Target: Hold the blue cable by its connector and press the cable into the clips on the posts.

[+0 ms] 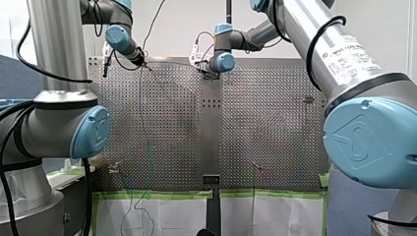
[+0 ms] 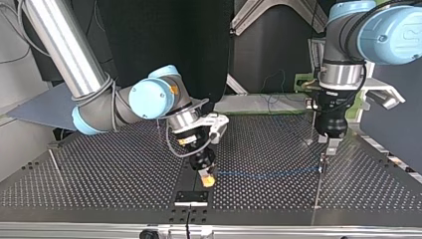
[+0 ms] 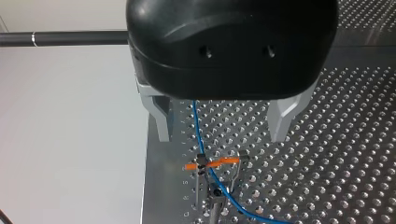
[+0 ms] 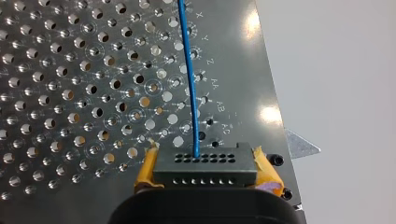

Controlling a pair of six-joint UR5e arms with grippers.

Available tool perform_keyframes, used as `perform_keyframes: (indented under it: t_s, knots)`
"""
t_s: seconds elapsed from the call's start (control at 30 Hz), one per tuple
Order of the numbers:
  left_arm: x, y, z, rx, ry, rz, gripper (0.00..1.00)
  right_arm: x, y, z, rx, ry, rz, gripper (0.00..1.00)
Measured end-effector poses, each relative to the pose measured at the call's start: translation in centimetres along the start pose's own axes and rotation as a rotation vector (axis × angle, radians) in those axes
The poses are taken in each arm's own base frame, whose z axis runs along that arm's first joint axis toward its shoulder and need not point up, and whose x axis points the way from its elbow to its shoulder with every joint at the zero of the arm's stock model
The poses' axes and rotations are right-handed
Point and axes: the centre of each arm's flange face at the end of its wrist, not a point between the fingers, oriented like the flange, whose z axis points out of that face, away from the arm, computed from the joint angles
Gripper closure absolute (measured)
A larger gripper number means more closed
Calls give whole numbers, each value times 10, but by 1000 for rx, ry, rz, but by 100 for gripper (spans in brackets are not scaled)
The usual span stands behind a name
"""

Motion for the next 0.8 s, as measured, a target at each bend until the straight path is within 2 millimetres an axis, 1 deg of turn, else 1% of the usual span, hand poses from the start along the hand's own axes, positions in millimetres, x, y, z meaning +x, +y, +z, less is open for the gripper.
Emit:
perform_keyframes:
  t_s: [0.8]
  knots:
    - [2, -6, -5, -10, 17, -83, 0, -1, -1, 0, 2, -4, 1, 100]
